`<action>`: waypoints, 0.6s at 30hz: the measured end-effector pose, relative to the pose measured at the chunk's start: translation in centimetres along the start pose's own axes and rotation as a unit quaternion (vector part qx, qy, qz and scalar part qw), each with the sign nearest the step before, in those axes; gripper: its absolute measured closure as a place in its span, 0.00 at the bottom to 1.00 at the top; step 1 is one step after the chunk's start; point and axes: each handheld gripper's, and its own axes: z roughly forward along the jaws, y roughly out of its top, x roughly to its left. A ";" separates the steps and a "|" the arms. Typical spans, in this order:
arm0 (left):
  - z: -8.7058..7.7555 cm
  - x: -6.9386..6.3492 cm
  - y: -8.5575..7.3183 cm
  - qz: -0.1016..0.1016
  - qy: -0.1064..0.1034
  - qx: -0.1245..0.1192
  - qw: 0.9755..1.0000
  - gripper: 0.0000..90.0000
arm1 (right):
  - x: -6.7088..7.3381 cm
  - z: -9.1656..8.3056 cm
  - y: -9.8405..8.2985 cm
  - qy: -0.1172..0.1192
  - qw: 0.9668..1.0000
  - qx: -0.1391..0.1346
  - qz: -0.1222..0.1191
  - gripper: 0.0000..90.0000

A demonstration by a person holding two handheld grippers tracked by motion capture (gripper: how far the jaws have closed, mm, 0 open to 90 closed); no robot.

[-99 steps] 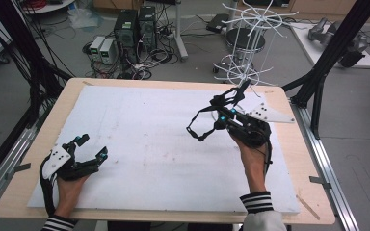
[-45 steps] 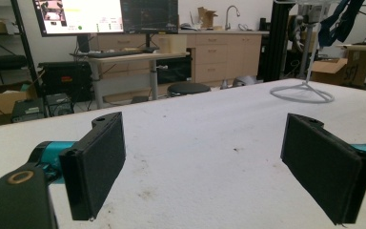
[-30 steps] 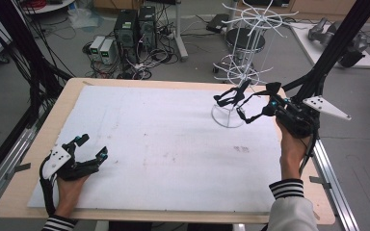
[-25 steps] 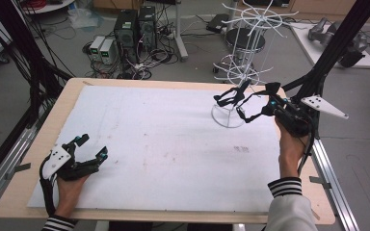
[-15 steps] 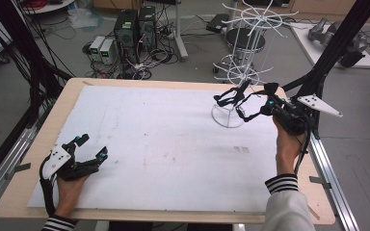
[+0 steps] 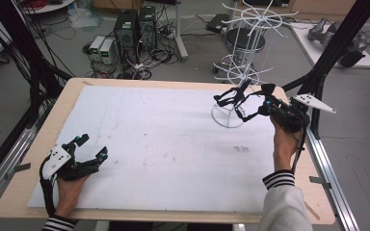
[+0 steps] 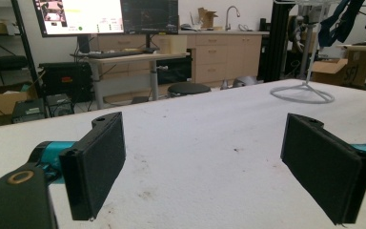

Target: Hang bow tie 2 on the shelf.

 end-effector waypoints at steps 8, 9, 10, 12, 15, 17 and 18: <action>0.0 0.0 0.0 0.001 0.000 0.001 1.000 0.17 | 0.1 0.3 -0.1 -0.002 1.000 0.012 -0.006 0.84; 0.0 0.0 0.0 0.002 0.000 0.001 1.000 0.17 | 0.1 0.3 -0.2 -0.004 1.000 0.012 -0.008 0.84; 0.0 0.0 0.0 0.002 0.000 0.000 1.000 0.17 | 0.1 0.3 -0.2 -0.003 1.000 0.013 -0.008 0.83; 0.0 0.0 0.0 0.002 0.000 0.000 1.000 0.17 | 0.0 0.3 -0.3 -0.003 1.000 0.016 -0.008 0.82; 0.0 0.0 0.0 0.001 -0.001 -0.001 1.000 0.17 | 0.0 0.3 -0.4 -0.005 1.000 0.017 -0.018 0.74; 0.0 0.0 0.0 0.002 0.000 0.000 1.000 0.17 | 0.1 0.2 -0.5 -0.009 0.999 0.019 -0.024 0.67; 0.0 0.0 0.0 0.002 0.000 -0.001 1.000 0.17 | 0.1 0.2 -0.5 -0.008 0.999 0.019 -0.026 0.61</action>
